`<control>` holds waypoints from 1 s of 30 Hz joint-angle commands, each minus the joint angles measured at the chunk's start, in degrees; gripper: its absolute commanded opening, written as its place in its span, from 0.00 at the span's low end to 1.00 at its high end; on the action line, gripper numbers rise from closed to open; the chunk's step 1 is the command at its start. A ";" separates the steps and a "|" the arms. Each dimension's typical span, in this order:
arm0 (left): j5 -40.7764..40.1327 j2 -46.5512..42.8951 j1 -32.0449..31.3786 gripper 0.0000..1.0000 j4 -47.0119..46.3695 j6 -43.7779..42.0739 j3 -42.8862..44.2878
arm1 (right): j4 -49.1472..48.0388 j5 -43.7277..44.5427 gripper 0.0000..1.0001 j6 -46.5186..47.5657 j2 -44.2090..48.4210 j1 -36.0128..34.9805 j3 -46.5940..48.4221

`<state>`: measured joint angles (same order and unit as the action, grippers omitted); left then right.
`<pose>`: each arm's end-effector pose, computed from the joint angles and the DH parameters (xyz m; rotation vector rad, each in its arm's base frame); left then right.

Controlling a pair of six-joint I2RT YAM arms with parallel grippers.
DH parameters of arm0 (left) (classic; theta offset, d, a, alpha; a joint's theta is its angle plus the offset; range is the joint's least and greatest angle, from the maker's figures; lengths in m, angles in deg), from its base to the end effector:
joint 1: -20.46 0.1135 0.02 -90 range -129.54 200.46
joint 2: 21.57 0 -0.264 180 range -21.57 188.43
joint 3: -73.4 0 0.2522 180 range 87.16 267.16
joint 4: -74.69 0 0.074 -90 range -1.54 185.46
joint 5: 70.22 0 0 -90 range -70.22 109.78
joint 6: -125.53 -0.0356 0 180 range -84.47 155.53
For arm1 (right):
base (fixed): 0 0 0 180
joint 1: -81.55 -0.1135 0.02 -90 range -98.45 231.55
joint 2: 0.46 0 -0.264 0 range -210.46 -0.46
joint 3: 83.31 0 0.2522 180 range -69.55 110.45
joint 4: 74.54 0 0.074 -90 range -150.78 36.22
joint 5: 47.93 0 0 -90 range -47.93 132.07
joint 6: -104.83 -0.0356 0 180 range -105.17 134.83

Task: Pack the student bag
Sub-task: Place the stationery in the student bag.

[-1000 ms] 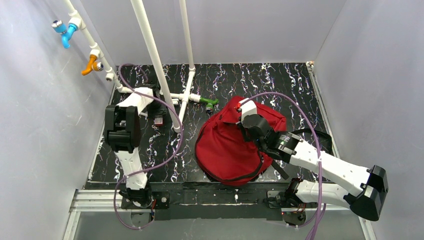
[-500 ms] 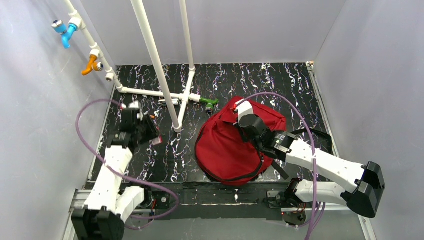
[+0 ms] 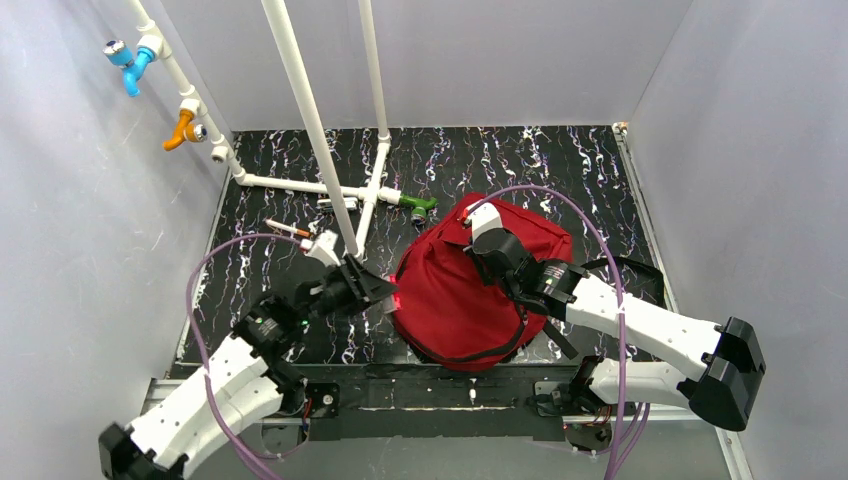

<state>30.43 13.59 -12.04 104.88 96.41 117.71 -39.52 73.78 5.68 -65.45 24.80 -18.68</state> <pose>0.1271 -0.0888 0.2665 -0.3928 2.1139 -1.2094 0.1503 0.1951 0.2908 -0.5562 2.0115 0.0878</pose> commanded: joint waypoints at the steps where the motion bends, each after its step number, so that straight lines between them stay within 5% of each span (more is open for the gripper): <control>1: -12.26 8.94 -13.50 0.29 -16.95 7.13 0.32 | -1.59 -0.99 0.01 -1.17 0.17 -0.55 2.90; 9: -21.11 34.64 -26.29 0.33 -20.11 2.63 16.42 | -1.15 -2.38 0.01 -2.34 1.33 -0.55 4.55; 15: -23.84 43.94 -26.51 0.34 -25.07 2.33 21.44 | -1.79 -2.66 0.01 -2.68 2.90 -0.55 4.83; 30: -15.64 56.57 -20.78 0.34 -27.46 5.19 30.08 | -3.70 -4.77 0.01 -4.56 5.64 -0.55 2.98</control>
<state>13.32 68.71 -33.85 79.77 100.41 143.89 -38.41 70.35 2.49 -61.80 24.80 -17.15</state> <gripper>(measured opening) 0.391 0.032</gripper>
